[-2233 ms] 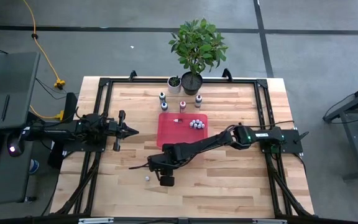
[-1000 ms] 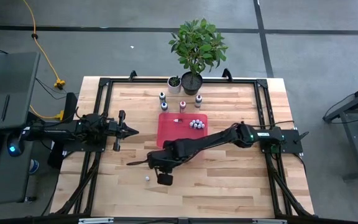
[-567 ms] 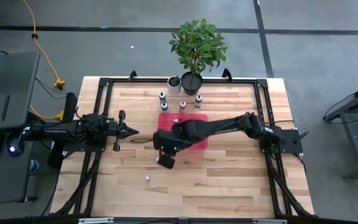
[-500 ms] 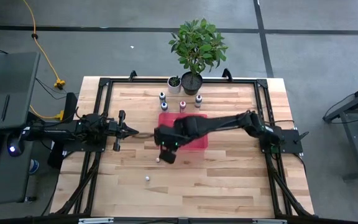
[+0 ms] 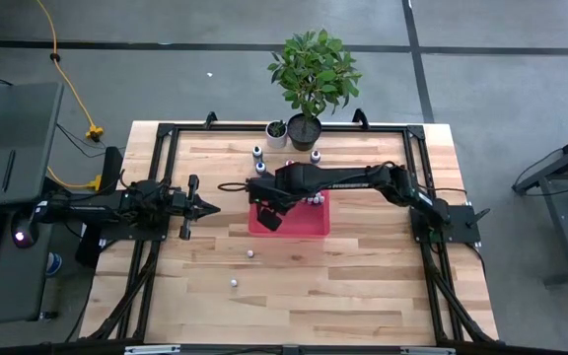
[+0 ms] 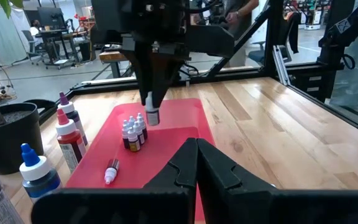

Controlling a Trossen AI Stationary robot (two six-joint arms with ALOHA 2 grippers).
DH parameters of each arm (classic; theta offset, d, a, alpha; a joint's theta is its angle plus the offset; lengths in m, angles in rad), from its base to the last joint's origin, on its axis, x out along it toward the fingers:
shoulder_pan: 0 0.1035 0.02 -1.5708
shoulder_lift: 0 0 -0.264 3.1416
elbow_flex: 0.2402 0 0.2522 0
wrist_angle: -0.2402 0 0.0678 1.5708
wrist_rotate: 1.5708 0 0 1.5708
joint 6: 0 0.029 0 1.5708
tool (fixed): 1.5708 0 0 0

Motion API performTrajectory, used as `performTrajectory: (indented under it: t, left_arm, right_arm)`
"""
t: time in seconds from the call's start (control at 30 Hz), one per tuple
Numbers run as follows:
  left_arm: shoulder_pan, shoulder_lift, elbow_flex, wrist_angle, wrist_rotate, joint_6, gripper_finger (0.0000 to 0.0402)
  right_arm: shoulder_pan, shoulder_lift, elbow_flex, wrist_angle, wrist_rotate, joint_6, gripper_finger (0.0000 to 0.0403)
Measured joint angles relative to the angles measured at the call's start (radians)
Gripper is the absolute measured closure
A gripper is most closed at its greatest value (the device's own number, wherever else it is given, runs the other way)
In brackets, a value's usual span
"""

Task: Pick & Place food coloring
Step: Put the small red food coloring bottle into the pink container

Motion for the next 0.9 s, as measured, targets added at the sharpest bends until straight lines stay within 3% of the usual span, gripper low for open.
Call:
performTrajectory:
  t: [0.2,0.9]
  left_arm:
    - [0.000,0.000,0.000,0.000,0.000,0.000,0.0401]
    - [0.000,0.000,0.000,0.000,0.000,0.000,0.0401]
  right_arm:
    - [0.000,-0.001,-0.057,0.047,-0.006,0.012,0.0359]
    - [-0.002,-0.005,-0.094,0.021,0.058,0.385,0.0359]
